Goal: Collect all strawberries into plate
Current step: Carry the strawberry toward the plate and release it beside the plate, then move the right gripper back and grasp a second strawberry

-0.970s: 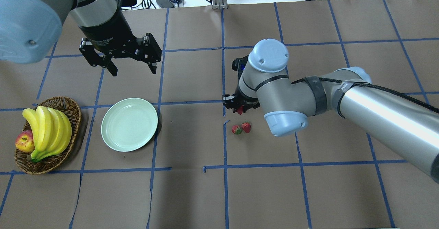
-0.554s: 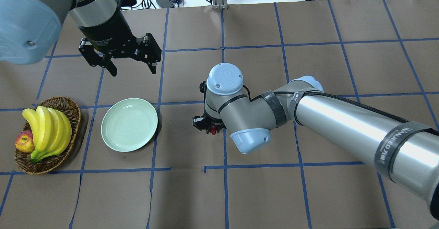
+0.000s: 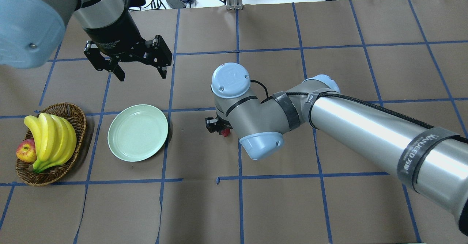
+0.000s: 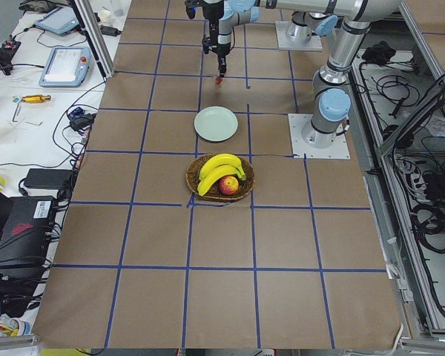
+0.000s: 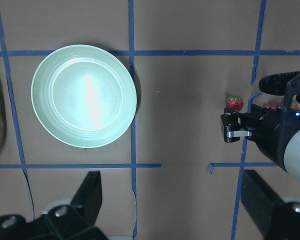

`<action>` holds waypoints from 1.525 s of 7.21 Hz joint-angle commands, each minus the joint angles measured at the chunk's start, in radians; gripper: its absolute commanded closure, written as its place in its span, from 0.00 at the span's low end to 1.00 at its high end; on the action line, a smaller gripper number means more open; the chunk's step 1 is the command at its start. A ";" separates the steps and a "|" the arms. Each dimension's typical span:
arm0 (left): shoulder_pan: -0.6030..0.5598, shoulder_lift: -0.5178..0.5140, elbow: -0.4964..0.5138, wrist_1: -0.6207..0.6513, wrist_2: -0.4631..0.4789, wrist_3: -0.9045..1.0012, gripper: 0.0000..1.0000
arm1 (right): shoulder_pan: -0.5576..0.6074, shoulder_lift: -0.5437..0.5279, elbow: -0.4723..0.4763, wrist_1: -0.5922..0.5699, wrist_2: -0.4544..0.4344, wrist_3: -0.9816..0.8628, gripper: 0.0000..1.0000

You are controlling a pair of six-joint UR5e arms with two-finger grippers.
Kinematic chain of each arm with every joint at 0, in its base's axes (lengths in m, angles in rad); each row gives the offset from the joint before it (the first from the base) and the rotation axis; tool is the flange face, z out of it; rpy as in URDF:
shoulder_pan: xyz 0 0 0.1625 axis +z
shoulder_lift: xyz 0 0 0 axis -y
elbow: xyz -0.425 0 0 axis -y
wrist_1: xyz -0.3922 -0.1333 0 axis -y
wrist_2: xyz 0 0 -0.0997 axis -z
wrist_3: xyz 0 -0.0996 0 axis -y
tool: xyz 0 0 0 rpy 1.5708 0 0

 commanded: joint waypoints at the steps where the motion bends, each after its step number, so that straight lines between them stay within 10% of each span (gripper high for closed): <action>1: 0.000 0.001 0.000 -0.001 0.001 0.000 0.00 | -0.071 -0.061 0.008 0.073 -0.091 -0.015 0.00; 6: 0.000 -0.005 -0.002 -0.001 0.000 -0.003 0.00 | -0.110 0.030 0.043 0.059 -0.076 -0.006 0.00; 11: 0.000 -0.006 -0.003 -0.001 -0.002 -0.003 0.00 | -0.112 0.020 0.066 0.053 -0.055 0.536 0.00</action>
